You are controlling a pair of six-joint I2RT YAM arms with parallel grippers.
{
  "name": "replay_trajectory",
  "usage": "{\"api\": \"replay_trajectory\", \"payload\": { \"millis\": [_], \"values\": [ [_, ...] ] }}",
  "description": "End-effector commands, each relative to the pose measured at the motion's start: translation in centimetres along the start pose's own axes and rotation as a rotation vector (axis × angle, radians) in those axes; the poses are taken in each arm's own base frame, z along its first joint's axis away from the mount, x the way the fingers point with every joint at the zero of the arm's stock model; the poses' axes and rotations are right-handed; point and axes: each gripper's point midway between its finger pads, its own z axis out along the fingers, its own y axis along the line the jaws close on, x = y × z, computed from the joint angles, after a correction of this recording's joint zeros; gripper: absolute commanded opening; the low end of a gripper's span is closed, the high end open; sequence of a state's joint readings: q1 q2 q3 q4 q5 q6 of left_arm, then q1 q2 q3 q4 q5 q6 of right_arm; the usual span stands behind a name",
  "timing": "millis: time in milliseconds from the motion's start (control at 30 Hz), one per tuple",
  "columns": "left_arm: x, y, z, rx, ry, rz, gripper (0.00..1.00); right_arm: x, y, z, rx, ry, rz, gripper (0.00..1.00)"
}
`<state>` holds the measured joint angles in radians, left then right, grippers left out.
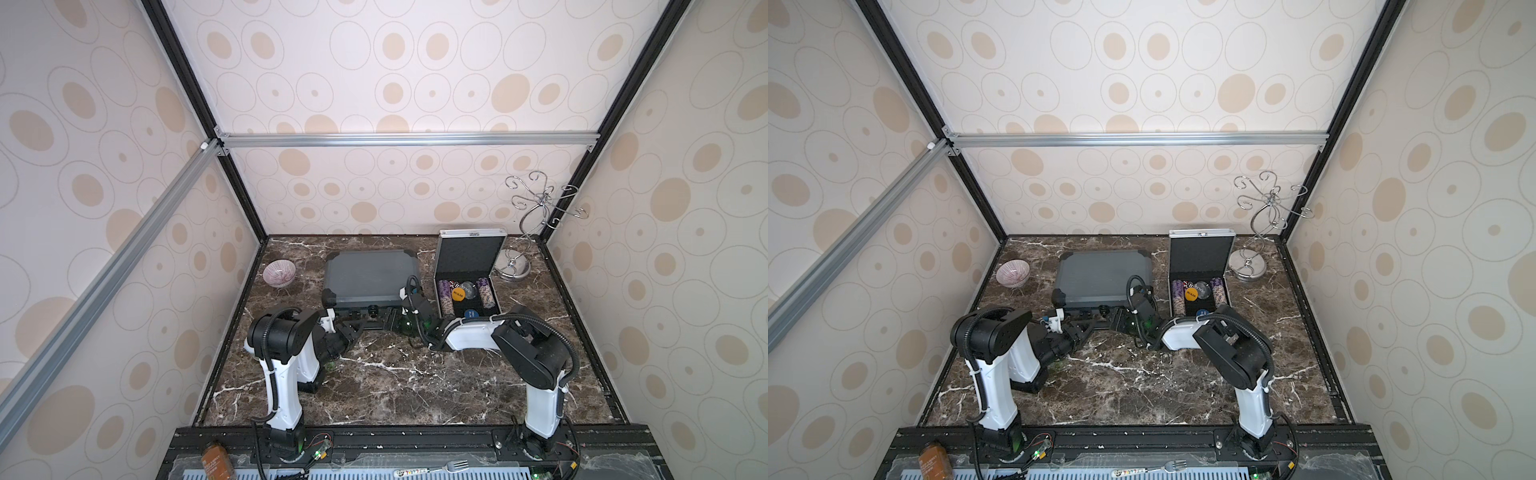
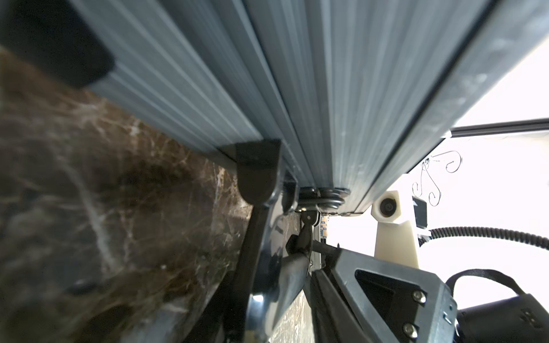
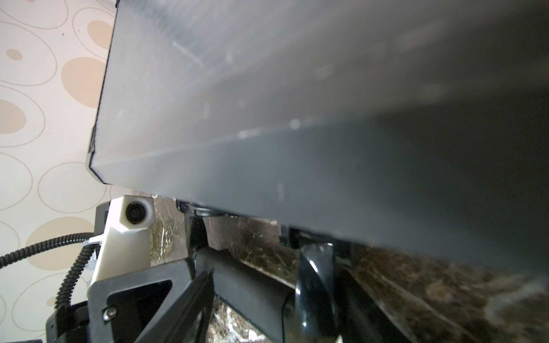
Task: Open the poker set cases
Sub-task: Pick up the poker set case from the center of the board.
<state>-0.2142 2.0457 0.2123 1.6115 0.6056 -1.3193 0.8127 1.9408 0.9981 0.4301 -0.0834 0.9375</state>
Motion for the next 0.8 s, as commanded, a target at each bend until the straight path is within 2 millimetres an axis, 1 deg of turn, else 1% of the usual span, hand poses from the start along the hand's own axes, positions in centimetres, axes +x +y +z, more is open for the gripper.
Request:
{"api": "replay_trajectory", "payload": {
  "millis": [0,267,533,667,767],
  "values": [
    [0.0,-1.3,-0.5,0.088,-0.037,0.076,0.33,0.7,0.0,-0.5,0.009,0.023,0.015,0.68],
    [-0.2,-1.9,-0.4,0.104,-0.04,0.074,0.22,0.3,0.1,-1.0,0.007,0.004,0.008,0.74],
    [-0.6,-2.9,-0.7,0.128,-0.057,0.08,0.11,0.2,0.0,-1.3,0.009,-0.005,0.004,0.76],
    [-0.8,-3.3,-0.9,0.134,-0.071,0.078,0.07,0.3,0.0,-1.4,-0.002,-0.011,0.008,0.8],
    [-0.9,-4.0,-1.1,0.151,-0.079,0.083,0.03,0.3,0.2,-1.6,-0.012,-0.011,0.01,0.83]
  ]
}}
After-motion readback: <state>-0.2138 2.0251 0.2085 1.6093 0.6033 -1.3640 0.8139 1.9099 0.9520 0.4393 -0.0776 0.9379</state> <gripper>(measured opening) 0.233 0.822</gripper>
